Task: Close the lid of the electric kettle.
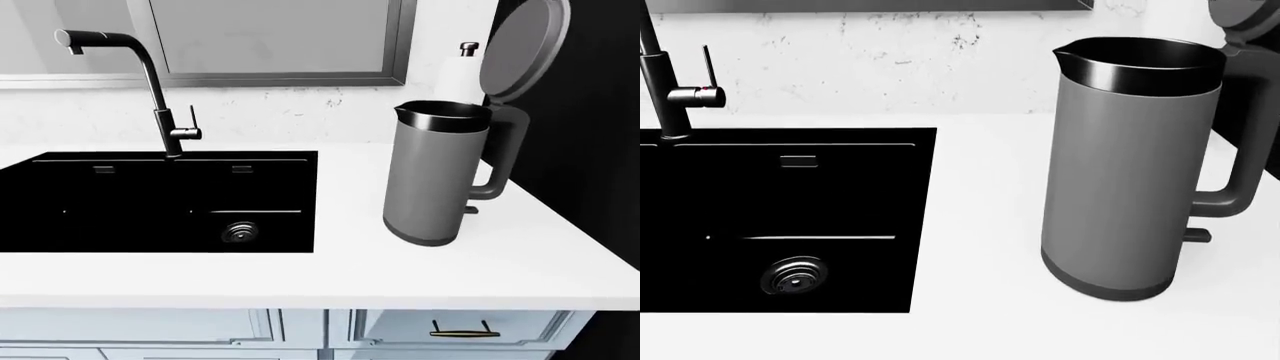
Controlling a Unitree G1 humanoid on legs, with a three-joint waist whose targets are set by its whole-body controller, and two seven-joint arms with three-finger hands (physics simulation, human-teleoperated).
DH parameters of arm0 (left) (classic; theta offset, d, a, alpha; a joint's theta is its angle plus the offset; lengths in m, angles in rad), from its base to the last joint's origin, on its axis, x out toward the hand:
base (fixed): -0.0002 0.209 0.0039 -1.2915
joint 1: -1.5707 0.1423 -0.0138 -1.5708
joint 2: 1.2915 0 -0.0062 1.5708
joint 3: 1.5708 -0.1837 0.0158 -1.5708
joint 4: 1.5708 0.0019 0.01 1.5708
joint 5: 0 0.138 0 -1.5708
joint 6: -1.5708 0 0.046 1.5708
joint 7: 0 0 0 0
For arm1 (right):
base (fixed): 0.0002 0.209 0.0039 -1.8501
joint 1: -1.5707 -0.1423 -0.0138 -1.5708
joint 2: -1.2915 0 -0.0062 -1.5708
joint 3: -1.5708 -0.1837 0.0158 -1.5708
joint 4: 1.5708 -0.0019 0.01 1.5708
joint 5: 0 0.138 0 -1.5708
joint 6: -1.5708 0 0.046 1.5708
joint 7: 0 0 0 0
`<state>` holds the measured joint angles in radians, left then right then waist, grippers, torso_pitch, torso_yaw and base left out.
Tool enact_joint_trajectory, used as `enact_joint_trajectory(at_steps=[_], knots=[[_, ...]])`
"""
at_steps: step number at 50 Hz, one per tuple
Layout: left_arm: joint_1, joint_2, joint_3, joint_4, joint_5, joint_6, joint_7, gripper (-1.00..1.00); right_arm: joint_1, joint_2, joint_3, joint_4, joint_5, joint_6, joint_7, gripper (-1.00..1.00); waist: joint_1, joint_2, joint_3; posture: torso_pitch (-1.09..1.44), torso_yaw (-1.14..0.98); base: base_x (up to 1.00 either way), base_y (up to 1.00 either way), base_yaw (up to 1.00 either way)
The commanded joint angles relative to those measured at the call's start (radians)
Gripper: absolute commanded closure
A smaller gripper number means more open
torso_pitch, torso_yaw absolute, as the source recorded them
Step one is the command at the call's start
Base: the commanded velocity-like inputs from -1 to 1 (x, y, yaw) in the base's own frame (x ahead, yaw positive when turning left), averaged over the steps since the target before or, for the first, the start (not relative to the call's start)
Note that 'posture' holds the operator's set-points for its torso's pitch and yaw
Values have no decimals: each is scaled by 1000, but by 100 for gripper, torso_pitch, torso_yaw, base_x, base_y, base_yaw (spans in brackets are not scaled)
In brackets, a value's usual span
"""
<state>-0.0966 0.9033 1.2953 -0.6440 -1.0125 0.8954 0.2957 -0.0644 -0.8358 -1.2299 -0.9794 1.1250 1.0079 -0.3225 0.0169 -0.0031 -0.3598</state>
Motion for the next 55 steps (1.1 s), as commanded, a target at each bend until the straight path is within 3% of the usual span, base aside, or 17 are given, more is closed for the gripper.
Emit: enact_joint_trajectory(at_steps=[1,8,13,25,33,38,42,51,55], knots=[[-9,25,2,-8,-6,-20,-4,-100,-9,-16,-1,4,-10,-24,-1,-100,0,3,12,-67,0,0,0,0],[-6,25,5,-2,-5,-27,-6,-100,-20,-29,22,3,-23,-9,-10,-100,0,3,12,-67,0,0,0,0],[-6,18,-4,-5,1,-37,-6,-100,-26,-37,9,16,-38,2,3,-100,1,3,12,-67,0,0,0,0],[-10,6,-25,-16,14,-42,-12,-100,-62,-84,31,36,-262,69,231,-100,1,3,11,-67,0,0,0,0],[-6,13,-4,-12,7,-33,-17,-100,-134,-128,120,83,-456,99,401,-100,-2,6,11,-67,0,0,0,0],[-3,13,2,-4,11,-36,-24,-100,-199,-214,195,153,-548,118,506,-100,-4,9,10,-67,0,0,0,0],[-4,14,2,-3,10,-37,-24,-100,-236,-245,247,185,-618,126,585,-100,-5,10,10,-67,0,0,0,0],[-8,19,-3,-3,5,-39,-19,-100,-233,-299,318,229,-849,113,851,-100,-7,11,9,-67,0,0,0,0],[-8,19,-5,-2,7,-40,-19,-100,-238,-339,378,256,-965,108,990,-100,-8,14,9,-67,0,0,0,0]])
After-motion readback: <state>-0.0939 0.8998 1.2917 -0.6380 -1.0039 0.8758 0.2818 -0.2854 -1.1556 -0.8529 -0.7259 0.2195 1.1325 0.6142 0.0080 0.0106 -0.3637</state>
